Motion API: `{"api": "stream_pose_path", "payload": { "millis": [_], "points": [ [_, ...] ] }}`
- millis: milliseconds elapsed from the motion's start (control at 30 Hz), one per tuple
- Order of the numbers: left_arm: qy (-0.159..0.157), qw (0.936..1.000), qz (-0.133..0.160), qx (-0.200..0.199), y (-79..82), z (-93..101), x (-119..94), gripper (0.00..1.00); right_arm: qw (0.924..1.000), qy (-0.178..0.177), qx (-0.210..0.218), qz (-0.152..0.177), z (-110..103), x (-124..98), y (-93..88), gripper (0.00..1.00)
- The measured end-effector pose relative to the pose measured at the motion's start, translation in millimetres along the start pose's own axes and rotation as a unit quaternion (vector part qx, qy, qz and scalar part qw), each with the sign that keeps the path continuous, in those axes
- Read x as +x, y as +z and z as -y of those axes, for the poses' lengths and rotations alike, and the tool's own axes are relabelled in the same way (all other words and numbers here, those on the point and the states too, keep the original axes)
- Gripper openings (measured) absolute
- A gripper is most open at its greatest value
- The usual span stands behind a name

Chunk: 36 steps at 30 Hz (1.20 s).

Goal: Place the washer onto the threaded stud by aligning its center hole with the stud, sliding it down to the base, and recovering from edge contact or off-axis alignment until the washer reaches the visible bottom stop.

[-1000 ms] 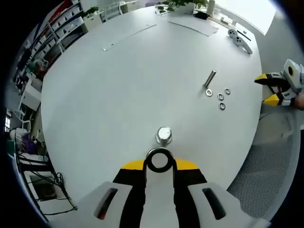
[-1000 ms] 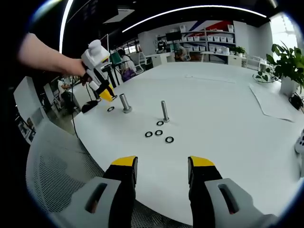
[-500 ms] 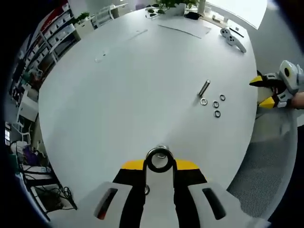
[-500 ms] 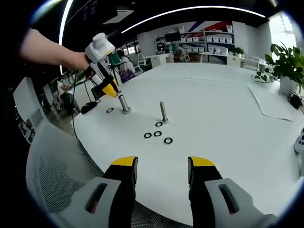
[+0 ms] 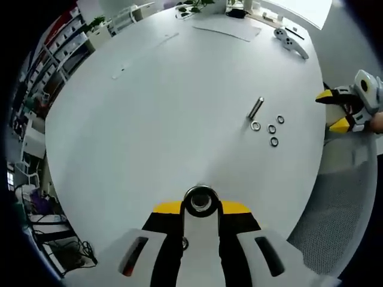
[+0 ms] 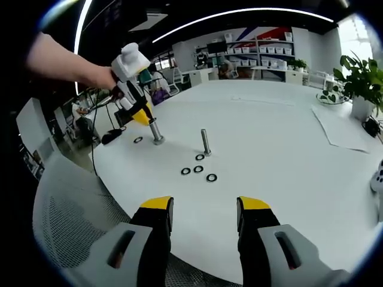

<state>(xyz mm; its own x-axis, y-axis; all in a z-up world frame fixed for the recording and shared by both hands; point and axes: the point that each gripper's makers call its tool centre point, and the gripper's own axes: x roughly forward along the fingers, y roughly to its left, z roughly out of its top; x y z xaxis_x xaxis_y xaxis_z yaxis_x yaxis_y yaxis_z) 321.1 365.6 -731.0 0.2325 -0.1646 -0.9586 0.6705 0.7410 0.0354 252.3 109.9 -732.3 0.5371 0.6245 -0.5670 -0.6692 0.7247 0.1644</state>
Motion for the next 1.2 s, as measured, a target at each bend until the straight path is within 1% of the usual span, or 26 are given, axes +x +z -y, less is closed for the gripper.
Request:
{"api": "stream_pose_path", "payload": {
  "millis": [167,333,567,700,900,1000,1100,1200],
  "points": [
    [0.001,0.9999,-0.007,0.012,1.0,-0.7,5.2,0.19,1.0,0.0,0.0,-0.001,0.1,0.1,-0.3,0.45],
    [0.001,0.9992,-0.023,0.032,-1.7,0.4,15.2,0.19,1.0,-0.002,0.001,-0.002,1.1,0.0,-0.6,0.45],
    [-0.003,0.9987,-0.04,0.032,-5.3,-0.1,31.5,0.19,1.0,-0.001,-0.002,-0.006,-0.3,0.8,-1.8,0.45],
    [-0.002,0.9979,-0.047,0.044,-7.4,0.6,36.9,0.19,1.0,-0.001,-0.002,-0.008,-0.8,1.1,-2.7,0.45],
    [-0.001,0.9975,-0.052,0.049,-11.1,-0.7,43.3,0.19,0.9999,-0.002,-0.004,-0.01,-0.4,1.6,-3.1,0.45],
    [-0.004,0.9982,-0.047,0.038,-11.5,0.5,44.6,0.19,0.9999,-0.002,-0.007,-0.012,-1.2,2.0,-3.8,0.45],
    [-0.004,0.9984,-0.045,0.035,-13.4,0.6,48.6,0.19,0.9999,-0.001,-0.007,-0.013,-1.6,2.2,-4.2,0.45],
    [-0.004,0.9984,-0.042,0.038,-12.9,0.5,48.1,0.19,0.9999,0.001,-0.007,-0.012,-1.9,2.3,-4.0,0.45]
  ]
}}
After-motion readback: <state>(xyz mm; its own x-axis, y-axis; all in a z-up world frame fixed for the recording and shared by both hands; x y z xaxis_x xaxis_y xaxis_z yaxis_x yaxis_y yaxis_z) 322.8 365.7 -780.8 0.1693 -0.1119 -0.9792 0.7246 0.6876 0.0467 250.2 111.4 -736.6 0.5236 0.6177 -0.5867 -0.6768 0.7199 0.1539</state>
